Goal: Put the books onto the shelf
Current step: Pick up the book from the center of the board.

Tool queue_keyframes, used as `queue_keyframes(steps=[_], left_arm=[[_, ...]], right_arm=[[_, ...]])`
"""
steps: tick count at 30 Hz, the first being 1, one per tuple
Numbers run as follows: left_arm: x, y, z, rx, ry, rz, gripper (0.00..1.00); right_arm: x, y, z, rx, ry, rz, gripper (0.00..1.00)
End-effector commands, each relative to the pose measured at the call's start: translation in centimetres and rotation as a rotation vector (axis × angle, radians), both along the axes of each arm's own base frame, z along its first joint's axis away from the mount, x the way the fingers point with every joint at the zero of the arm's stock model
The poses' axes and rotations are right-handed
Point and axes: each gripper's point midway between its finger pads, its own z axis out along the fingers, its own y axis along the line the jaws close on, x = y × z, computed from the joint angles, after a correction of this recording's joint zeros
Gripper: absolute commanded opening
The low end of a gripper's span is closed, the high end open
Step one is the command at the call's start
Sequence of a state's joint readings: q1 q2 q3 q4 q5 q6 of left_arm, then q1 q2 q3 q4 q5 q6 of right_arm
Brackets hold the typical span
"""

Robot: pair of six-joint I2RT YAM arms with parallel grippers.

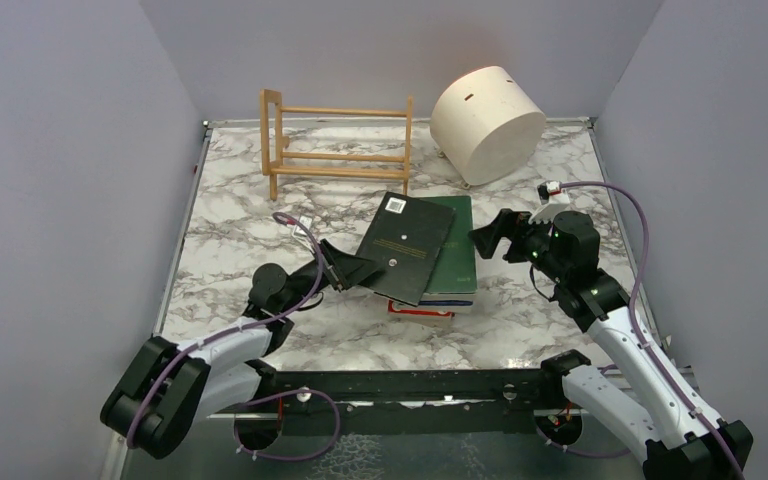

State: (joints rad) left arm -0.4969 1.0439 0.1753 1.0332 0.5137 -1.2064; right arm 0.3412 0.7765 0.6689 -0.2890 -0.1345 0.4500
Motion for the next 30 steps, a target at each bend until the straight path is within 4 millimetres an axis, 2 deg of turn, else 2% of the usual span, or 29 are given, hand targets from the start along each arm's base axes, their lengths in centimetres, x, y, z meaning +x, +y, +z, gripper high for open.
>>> queue_keyframes(steps=[1, 7, 12, 17, 21, 27, 30], left_arm=[[-1.9, 0.1, 2.9, -0.144, -0.075, -0.086, 0.54], [-2.5, 0.1, 3.2, -0.220, -0.058, -0.132, 0.44], [-2.5, 0.1, 3.1, -0.240, -0.037, -0.142, 0.23], [-2.3, 0.1, 2.5, -0.231, -0.010, -0.130, 0.22], [-2.1, 0.2, 2.4, -0.222, -0.008, -0.116, 0.00], [-0.9, 0.9, 3.2, -0.209, -0.020, -0.069, 0.00], [0.7, 1.4, 4.9, -0.184, -0.056, -0.020, 0.00]], right_arm=[[0.2, -0.3, 0.8, -0.011, -0.028, -0.019, 1.00], [0.2, -0.4, 0.6, -0.013, -0.025, -0.019, 1.00], [0.2, -0.3, 0.6, -0.014, -0.025, -0.018, 1.00], [0.2, -0.3, 0.6, -0.013, -0.024, -0.017, 1.00], [0.2, -0.3, 0.5, -0.012, -0.023, -0.016, 1.00], [0.2, -0.3, 0.4, -0.016, -0.023, -0.017, 1.00], [0.2, -0.4, 0.5, -0.015, -0.024, -0.019, 1.00]])
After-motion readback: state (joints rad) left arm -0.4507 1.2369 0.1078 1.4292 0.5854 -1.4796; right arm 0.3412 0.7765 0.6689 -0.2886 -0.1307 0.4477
